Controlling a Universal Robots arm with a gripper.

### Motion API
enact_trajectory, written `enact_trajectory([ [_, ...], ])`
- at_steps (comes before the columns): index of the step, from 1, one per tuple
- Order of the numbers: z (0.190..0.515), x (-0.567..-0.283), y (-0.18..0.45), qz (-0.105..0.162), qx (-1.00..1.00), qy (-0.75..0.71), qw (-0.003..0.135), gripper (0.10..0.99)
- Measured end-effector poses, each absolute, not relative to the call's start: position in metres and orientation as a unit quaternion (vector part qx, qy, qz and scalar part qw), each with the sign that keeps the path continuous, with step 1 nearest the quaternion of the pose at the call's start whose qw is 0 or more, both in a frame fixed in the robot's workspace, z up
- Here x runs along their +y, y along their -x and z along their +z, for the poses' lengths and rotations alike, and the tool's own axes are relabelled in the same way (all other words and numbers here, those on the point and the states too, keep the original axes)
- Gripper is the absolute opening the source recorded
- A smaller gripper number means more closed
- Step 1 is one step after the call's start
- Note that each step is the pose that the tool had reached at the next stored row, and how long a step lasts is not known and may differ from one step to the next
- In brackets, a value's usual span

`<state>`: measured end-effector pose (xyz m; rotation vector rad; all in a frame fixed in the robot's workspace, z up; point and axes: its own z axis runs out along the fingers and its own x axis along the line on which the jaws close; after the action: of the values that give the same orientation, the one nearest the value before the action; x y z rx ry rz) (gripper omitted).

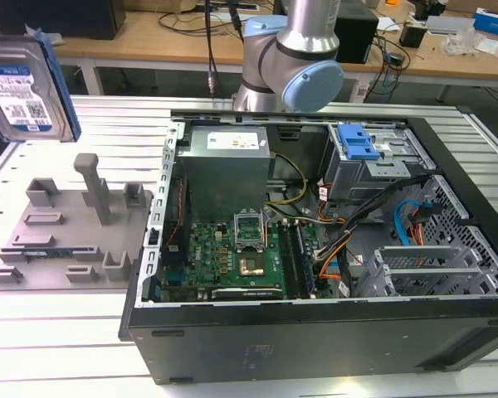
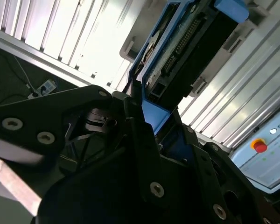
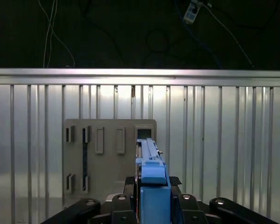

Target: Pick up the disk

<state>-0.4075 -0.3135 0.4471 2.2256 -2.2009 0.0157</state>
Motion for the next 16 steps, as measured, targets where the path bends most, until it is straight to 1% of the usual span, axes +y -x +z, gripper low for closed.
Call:
enact_trajectory([
  [4, 0.473, -0.314, 0.408, 0.005, -0.703, -0.711, 0.006, 0.365],
  [5, 0.475, -0.314, 0.407, 0.005, -0.703, -0.711, 0.006, 0.365],
  [16, 0.475, -0.314, 0.407, 0.005, -0.703, -0.711, 0.006, 0.365],
])
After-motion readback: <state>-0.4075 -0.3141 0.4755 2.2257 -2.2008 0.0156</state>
